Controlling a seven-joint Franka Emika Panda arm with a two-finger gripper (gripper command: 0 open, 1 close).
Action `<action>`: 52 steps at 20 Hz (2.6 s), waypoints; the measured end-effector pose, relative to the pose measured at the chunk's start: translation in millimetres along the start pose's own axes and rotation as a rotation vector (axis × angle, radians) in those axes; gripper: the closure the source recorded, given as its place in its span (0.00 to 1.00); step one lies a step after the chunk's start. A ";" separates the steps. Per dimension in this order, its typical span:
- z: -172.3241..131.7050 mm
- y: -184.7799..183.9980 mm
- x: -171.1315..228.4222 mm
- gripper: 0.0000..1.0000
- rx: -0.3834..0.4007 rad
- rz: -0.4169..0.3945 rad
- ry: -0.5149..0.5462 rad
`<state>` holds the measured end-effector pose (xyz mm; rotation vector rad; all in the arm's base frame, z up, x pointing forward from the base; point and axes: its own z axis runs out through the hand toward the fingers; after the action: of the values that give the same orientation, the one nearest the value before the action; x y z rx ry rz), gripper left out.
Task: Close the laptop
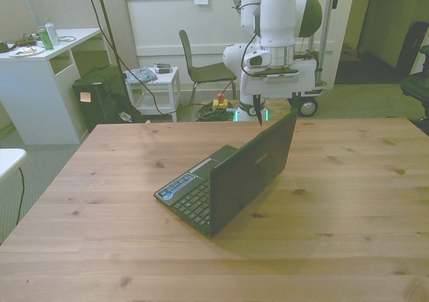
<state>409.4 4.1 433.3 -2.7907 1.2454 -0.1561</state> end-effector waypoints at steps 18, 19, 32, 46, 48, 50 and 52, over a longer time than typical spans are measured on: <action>-64.7 -18.5 19.6 0.00 0.063 -0.011 0.056; -71.0 -21.7 16.7 0.00 0.067 -0.017 0.059; -215.1 -108.0 48.6 0.00 0.208 0.073 0.103; -162.3 -236.1 151.5 1.00 0.118 0.138 0.044; -152.4 -239.8 166.8 1.00 0.088 0.152 0.032; -142.9 -242.9 179.5 1.00 0.057 0.163 0.017; -133.3 -243.5 187.9 1.00 0.032 0.172 0.006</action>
<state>696.9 21.9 604.9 -2.6422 1.4633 -0.1715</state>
